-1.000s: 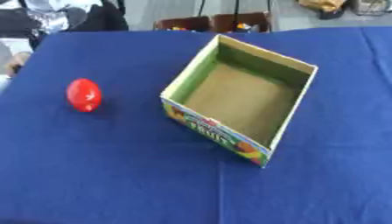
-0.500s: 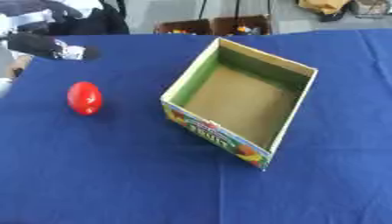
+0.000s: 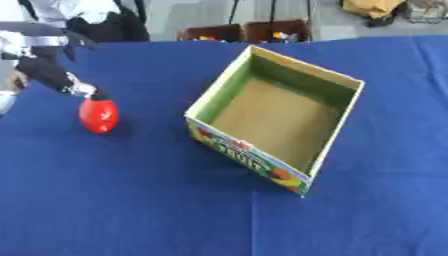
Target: Pick up objects on the table and place them in the box.
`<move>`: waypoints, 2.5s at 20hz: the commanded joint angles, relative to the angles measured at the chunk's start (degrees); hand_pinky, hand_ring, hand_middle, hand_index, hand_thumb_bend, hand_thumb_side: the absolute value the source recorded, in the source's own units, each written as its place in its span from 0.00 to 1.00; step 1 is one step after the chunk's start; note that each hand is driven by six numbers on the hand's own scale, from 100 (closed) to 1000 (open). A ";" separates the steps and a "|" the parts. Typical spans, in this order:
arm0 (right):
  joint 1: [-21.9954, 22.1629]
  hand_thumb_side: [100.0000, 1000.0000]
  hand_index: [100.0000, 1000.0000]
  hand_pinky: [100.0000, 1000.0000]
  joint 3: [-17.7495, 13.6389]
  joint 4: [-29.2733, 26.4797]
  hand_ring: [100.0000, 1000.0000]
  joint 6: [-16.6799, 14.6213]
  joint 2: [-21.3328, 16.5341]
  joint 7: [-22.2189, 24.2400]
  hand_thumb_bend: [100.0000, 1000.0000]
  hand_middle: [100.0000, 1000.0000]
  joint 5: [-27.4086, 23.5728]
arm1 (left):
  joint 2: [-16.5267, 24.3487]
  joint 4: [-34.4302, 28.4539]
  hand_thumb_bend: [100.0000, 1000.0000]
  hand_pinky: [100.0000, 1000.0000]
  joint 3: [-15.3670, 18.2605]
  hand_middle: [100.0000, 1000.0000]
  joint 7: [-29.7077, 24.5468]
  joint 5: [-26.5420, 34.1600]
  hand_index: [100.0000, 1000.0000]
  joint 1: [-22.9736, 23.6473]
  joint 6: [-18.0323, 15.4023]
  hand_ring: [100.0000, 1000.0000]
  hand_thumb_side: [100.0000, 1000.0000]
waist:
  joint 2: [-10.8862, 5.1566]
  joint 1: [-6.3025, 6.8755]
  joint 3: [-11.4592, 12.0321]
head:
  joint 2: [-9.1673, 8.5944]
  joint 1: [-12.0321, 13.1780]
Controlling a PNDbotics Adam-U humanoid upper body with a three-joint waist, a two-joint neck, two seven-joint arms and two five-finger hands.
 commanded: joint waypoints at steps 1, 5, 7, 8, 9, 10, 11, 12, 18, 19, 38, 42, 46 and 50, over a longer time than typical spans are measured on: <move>-0.40 1.00 0.83 0.68 -0.55 -0.68 0.76 0.10 -1.54 0.08 0.00 0.76 -0.46 | 1.46 0.26 0.51 0.74 -0.20 1.00 -0.30 0.23 1.00 -0.50 -0.68 0.89 0.52 | -1.54 0.72 -0.13 | -0.56 0.30; -0.31 1.00 0.83 0.68 -0.59 -0.68 0.76 0.18 -1.40 0.04 0.00 0.75 -0.52 | 1.29 0.86 0.42 0.74 -0.73 1.00 -0.30 0.40 1.00 -0.21 -1.18 0.89 0.49 | -1.47 0.75 -0.14 | -0.57 0.42; -0.28 1.00 0.83 0.68 -0.60 -0.68 0.76 0.26 -1.30 0.07 0.00 0.75 -0.56 | 1.27 1.62 0.36 0.71 -1.20 1.00 -0.30 0.67 1.00 0.15 -1.17 0.85 0.48 | -1.39 0.78 -0.18 | -0.59 0.54; -0.25 1.00 0.83 0.68 -0.62 -0.68 0.76 0.29 -1.26 0.08 0.00 0.75 -0.57 | 1.26 2.01 0.35 0.70 -1.43 1.00 -0.30 0.71 1.00 0.32 -1.14 0.85 0.48 | -1.35 0.79 -0.20 | -0.64 0.55; -0.21 1.00 0.83 0.68 -0.63 -0.68 0.76 0.34 -1.21 0.10 0.00 0.75 -0.58 | 1.24 2.37 0.33 0.66 -1.61 1.00 -0.30 0.68 1.00 0.45 -1.10 0.82 0.48 | -1.30 0.78 -0.23 | -0.69 0.56; -0.18 1.00 0.83 0.68 -0.63 -0.68 0.76 0.37 -1.16 0.11 0.00 0.75 -0.59 | 1.18 2.77 0.34 0.64 -1.80 1.00 -0.30 0.63 1.00 0.58 -1.00 0.82 0.48 | -1.25 0.77 -0.28 | -0.73 0.58; -0.18 1.00 0.83 0.68 -0.64 -0.68 0.76 0.37 -1.12 0.12 0.00 0.75 -0.59 | 1.15 3.21 0.34 0.66 -1.94 1.00 -0.30 0.39 1.00 0.64 -0.84 0.86 0.47 | -1.21 0.77 -0.33 | -0.75 0.62; -0.19 1.00 0.83 0.68 -0.64 -0.68 0.76 0.37 -1.08 0.13 0.00 0.75 -0.60 | 1.09 3.67 0.33 0.67 -2.06 1.00 -0.30 -0.07 1.00 0.64 -0.70 0.87 0.47 | -1.18 0.77 -0.38 | -0.75 0.66; -0.18 1.00 0.82 0.68 -0.63 -0.68 0.75 0.44 -0.82 0.25 0.00 0.74 -0.67 | 0.56 6.07 0.29 0.63 -2.67 1.00 -0.30 -3.44 1.00 0.53 -0.87 0.87 0.47 | -0.94 0.77 -0.67 | -0.97 0.94; -0.20 1.00 0.82 0.68 -0.63 -0.68 0.75 0.43 -0.80 0.24 0.00 0.74 -0.68 | 0.41 6.52 0.29 0.61 -2.75 1.00 -0.30 -3.77 1.00 0.52 -1.00 0.86 0.47 | -0.88 0.77 -0.72 | -1.03 1.08; -0.24 1.00 0.82 0.69 -0.47 -0.68 0.73 0.75 -0.40 0.37 0.00 0.72 -0.45 | -2.62 13.28 0.36 0.54 -0.95 1.00 -0.30 -0.43 1.00 -1.03 -0.50 0.83 0.42 | 0.84 0.63 -1.54 | -2.14 2.40; -0.37 1.00 0.82 0.69 -0.41 -0.68 0.73 0.67 -0.35 0.42 0.00 0.71 -0.47 | -3.00 14.15 0.36 0.58 -0.85 1.00 -0.30 -0.36 1.00 -1.26 -0.13 0.87 0.43 | 0.99 0.56 -1.67 | -2.39 2.55; -0.40 1.00 0.82 0.69 -0.33 -0.68 0.73 0.64 -0.26 0.55 0.00 0.71 -0.56 | -3.39 14.65 0.45 0.63 -1.04 1.00 -0.30 -1.36 1.00 -1.49 0.36 0.92 0.49 | 1.12 0.55 -1.75 | -2.69 2.62; -0.40 1.00 0.81 0.69 -0.28 -0.68 0.73 0.63 -0.22 0.69 0.00 0.71 -0.62 | -3.71 14.98 0.49 0.62 -0.74 1.00 -0.30 -4.25 1.00 -1.93 0.41 0.93 0.53 | 1.23 0.61 -1.82 | -2.83 2.69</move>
